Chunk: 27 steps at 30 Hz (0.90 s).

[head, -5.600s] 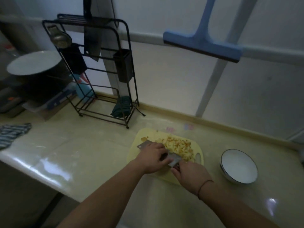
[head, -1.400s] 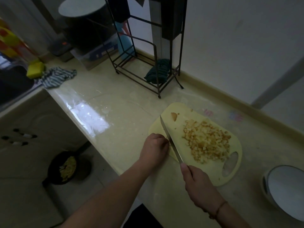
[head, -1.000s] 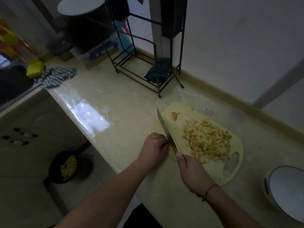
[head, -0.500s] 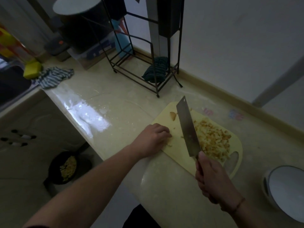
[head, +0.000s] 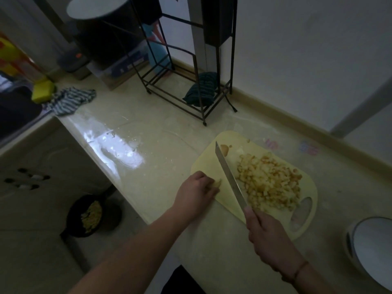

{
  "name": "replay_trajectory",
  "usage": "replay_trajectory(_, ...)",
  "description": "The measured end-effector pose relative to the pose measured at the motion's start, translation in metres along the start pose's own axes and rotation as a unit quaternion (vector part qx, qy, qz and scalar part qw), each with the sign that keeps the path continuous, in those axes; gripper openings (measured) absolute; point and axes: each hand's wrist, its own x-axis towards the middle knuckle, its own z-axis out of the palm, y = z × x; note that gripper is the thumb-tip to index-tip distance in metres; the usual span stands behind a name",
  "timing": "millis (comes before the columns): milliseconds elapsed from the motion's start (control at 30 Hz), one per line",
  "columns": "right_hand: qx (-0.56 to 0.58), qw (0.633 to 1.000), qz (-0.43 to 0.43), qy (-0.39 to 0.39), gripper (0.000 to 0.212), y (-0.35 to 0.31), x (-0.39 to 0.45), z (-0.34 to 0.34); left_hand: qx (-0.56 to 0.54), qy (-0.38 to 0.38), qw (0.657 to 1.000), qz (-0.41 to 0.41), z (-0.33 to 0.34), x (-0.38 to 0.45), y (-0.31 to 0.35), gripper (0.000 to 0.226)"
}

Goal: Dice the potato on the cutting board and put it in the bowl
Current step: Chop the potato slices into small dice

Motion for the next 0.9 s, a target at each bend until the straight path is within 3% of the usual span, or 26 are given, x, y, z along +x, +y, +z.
replay_trajectory(167,-0.056,0.998,-0.021,-0.006,0.053,-0.005,0.003,0.006,0.048,0.048,0.998,-0.005,0.005,-0.003,0.008,0.024)
replay_trajectory(267,-0.035,0.999,-0.009,-0.013,0.050,-0.006,0.008,0.007,0.091,0.048,0.995,0.005,0.003,0.007,0.006,0.024)
replay_trajectory(500,-0.034,0.999,-0.022,-0.003,0.051,-0.016,0.016,0.000,0.024,0.027,0.999,0.023,0.002,0.009,0.012,0.032)
replay_trajectory(600,-0.025,0.999,-0.018,-0.008,0.052,-0.017,0.014,0.001,0.026,0.025,0.998,0.048,0.003,0.006,0.009,0.023)
replay_trajectory(900,-0.072,0.997,-0.038,-0.013,0.052,-0.016,0.015,0.001,-0.033,0.043,0.998,-0.020,0.006,0.014,0.018,0.017)
